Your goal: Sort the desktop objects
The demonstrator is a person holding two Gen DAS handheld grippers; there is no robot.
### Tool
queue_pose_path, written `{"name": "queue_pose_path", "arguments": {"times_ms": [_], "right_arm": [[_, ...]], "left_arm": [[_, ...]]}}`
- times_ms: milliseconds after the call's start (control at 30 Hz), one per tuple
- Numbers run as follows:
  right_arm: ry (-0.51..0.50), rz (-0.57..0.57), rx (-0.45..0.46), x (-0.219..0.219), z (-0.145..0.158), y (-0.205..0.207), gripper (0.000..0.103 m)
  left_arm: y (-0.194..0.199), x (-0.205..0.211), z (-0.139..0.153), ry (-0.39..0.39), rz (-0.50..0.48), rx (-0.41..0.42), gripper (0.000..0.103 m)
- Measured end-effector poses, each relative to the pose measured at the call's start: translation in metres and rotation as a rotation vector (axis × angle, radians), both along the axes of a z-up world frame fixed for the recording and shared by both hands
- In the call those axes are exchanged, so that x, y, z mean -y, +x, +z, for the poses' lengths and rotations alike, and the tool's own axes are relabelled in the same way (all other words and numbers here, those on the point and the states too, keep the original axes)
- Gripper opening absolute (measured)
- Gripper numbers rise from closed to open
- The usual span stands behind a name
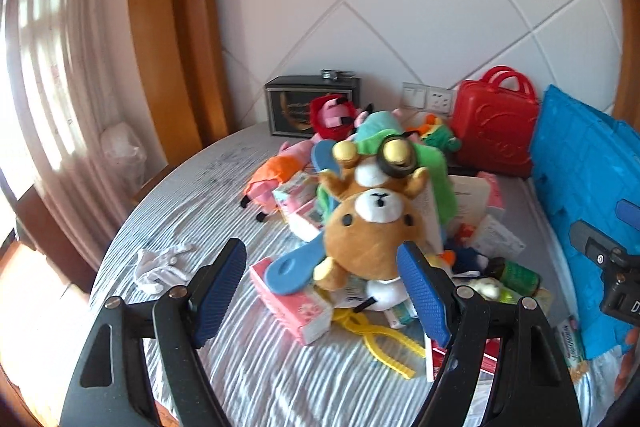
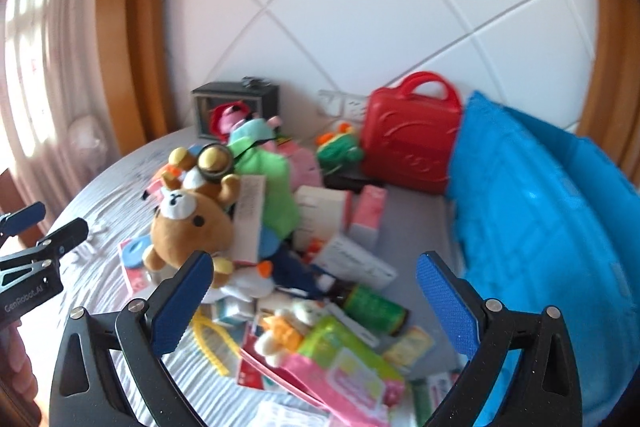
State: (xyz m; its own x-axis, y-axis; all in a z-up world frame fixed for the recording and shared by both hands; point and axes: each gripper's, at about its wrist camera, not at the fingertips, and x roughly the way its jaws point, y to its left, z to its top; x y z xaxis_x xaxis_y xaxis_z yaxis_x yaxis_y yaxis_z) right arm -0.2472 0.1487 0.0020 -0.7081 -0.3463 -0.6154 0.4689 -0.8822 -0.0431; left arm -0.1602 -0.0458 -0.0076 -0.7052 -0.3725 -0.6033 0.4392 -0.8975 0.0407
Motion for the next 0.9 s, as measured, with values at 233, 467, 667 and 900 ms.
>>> {"name": "queue_pose_path", "arguments": {"times_ms": [233, 467, 667, 900], "right_arm": [[0.023, 0.049, 0.058, 0.036, -0.023, -0.017, 0.103], [0.037, -0.035, 0.074, 0.059, -0.034, -0.024, 0.103], [-0.036, -0.218, 0.160, 0.082, -0.050, -0.026, 0.103], [-0.052, -0.365, 0.252, 0.123, -0.077, -0.008, 0.102]], "left_arm": [[-0.009, 0.033, -0.015, 0.006, 0.036, 0.049, 0.078], [-0.039, 0.083, -0.038, 0.013, -0.036, 0.083, 0.078], [-0.073, 0.127, -0.064, -0.007, -0.202, 0.142, 0.078], [-0.106, 0.160, -0.115, -0.008, -0.395, 0.281, 0.078]]}}
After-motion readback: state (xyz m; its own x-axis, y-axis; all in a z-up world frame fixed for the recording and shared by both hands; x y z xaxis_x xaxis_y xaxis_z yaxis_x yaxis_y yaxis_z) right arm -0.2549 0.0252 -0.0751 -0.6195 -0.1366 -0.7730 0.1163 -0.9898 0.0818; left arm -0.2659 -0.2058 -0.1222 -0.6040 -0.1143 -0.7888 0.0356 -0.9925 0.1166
